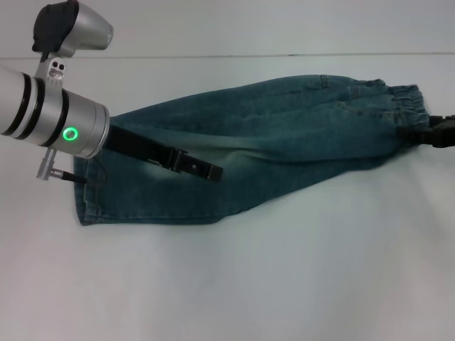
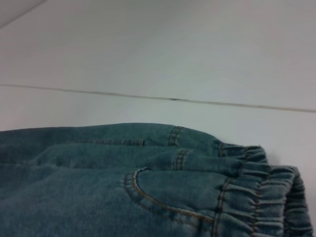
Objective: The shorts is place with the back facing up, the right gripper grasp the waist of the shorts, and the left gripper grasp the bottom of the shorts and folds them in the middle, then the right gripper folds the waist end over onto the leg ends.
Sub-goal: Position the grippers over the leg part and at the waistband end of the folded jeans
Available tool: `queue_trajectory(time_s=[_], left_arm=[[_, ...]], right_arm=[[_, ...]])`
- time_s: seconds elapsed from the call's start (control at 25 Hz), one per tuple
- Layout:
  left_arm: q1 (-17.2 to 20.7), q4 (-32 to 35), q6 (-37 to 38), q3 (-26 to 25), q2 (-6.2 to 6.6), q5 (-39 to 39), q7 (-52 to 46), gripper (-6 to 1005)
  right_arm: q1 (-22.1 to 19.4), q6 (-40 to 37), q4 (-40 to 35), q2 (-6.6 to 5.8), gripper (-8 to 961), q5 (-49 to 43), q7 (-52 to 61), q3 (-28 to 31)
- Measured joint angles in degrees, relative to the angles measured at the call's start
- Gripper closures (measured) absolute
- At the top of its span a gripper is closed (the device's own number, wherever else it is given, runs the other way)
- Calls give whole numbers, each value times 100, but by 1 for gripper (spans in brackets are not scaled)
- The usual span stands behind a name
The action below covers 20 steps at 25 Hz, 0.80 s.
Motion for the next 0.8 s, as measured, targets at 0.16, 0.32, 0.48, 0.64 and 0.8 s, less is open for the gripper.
queue_trajectory(time_s=[0.16,0.32,0.48,0.64,0.8], left_arm=[[0,-1,-1,0,8,0,-6,60],[0,-14,2,0,14,0,-10,61],[0,-17,5,0,15,0,-11,61],[-12,-18,8,1,19,0,-11,61],[-19,-25,9,0,21,0,-11,61]], right_arm=[[42,60,92,-12,87,0,-1,-94],[49,64,110,-17,89,0,-3,-168],[46,11,108,-15,92,0,-5,-191],[13,82,89,-9,94,0,19,-174],[-15,126,85,-11,96,0,59,-135]])
